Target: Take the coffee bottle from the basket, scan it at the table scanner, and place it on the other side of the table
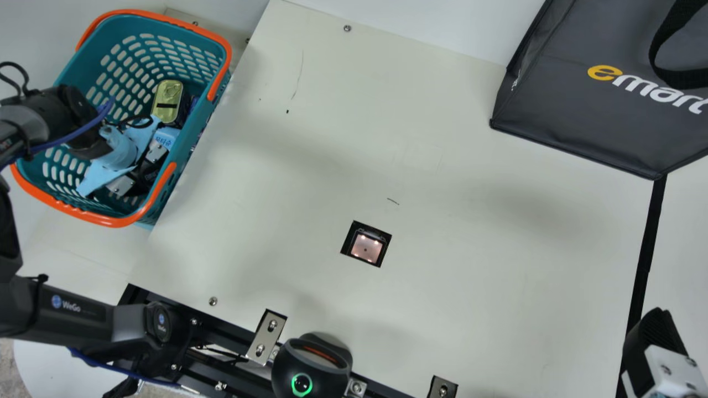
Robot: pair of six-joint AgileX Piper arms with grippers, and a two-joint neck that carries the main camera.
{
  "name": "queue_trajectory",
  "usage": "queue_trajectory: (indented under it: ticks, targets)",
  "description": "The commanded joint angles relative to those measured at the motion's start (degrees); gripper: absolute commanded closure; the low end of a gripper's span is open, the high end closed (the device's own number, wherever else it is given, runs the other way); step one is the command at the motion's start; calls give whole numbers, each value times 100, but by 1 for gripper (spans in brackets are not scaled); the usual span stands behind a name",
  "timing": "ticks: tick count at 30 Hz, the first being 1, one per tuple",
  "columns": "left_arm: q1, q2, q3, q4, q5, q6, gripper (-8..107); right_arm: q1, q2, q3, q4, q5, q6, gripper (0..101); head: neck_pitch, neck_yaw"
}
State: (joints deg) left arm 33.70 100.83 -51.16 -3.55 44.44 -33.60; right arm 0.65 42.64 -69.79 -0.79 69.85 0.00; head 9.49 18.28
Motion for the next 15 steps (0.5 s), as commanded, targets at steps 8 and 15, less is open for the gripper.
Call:
queue_trajectory:
  ticks: [8,15]
  targets:
    - [83,-258,-229,74,382,198,107,0,0,0,0,0,0,6,-157,14]
    - [174,-405,-370,207,578,359,107,0,0,0,0,0,0,6,-157,14]
